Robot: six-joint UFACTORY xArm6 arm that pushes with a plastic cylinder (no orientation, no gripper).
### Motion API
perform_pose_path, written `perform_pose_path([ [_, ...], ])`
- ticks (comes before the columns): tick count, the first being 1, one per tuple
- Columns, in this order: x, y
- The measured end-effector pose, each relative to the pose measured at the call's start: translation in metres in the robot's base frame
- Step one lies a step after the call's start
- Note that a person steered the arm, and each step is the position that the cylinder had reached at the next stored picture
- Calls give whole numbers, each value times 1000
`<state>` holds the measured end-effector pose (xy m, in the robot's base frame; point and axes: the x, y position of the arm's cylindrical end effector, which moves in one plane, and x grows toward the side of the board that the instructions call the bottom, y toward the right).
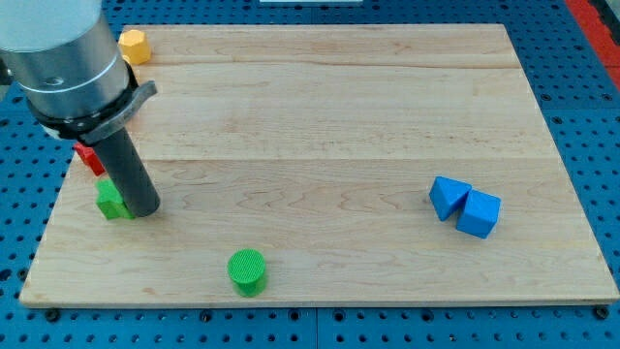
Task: Slide green circle closer to green star
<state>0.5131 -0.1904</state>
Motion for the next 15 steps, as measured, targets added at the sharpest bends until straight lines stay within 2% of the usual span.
perform_pose_path([
  [1,9,-25],
  [2,11,-26],
  [3,11,23],
  [4,27,163],
  [5,86,250],
  [6,105,226],
  [9,66,28],
  [10,84,19],
  [11,105,43],
  [14,103,-48],
  [15,79,-50],
])
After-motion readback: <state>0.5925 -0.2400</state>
